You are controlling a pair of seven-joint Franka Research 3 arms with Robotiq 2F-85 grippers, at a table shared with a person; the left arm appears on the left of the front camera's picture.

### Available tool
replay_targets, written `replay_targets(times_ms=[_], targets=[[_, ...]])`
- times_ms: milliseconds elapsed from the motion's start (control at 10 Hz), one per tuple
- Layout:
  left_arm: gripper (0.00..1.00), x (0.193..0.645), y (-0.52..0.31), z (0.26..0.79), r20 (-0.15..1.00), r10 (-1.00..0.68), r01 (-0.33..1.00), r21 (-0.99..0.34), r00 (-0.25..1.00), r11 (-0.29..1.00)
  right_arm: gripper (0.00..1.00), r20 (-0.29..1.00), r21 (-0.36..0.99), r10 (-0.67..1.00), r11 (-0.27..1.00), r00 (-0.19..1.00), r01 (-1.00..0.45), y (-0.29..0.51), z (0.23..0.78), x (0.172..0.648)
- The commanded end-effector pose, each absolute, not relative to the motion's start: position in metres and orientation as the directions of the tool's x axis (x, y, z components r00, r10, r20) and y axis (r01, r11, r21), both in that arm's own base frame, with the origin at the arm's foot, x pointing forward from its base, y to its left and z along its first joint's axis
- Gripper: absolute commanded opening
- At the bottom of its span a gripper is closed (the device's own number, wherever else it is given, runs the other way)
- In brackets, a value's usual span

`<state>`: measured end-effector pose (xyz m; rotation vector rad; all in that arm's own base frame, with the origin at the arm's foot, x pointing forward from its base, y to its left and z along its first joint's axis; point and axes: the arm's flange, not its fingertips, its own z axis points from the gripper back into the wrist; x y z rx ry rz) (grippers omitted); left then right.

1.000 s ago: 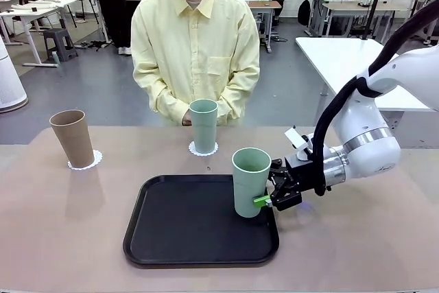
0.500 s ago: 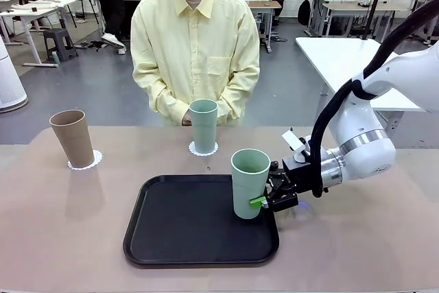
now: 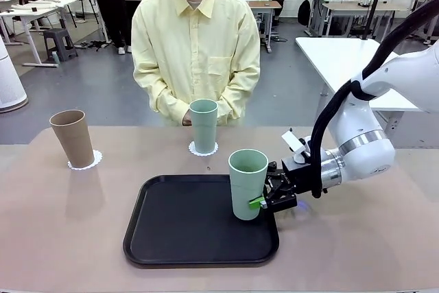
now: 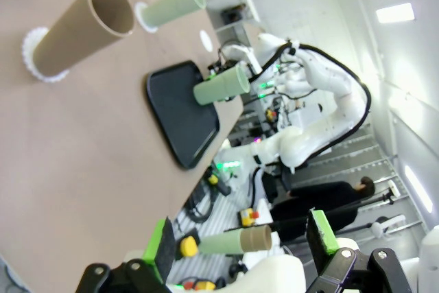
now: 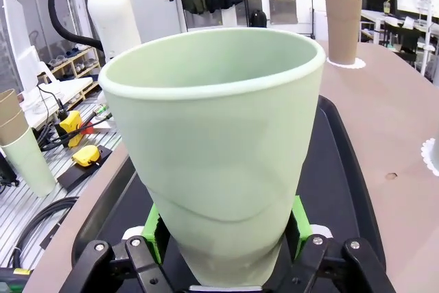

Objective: Place coasters on the table and set cups on them.
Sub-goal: Take one Reusable plastic cup from the Flat Tray and place it on a coaster set by the human.

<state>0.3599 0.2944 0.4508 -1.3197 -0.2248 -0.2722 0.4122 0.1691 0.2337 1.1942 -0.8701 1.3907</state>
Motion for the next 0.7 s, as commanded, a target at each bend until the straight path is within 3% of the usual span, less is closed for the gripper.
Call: replay_targets(times_ms=[0, 300, 600], targets=[[1.00, 0.359, 0.296, 0.452, 0.310, -0.064, 0.316, -0.920, 0.949, 0.231, 0.22, 0.978, 0.079, 0.205, -0.158, 0.045, -0.984, 0.172, 0.241, 0.409], [1.00, 0.359, 0.296, 0.452, 0.310, -0.064, 0.316, -0.920, 0.949, 0.231, 0.22, 0.992, 0.062, 0.116, -0.077, 0.053, -0.995, 0.156, 0.317, 0.405], [1.00, 0.359, 0.296, 0.452, 0.310, -0.064, 0.316, -0.920, 0.949, 0.231, 0.22, 0.979, 0.064, 0.193, 0.022, 0.067, -0.998, 0.143, 0.386, 0.404]])
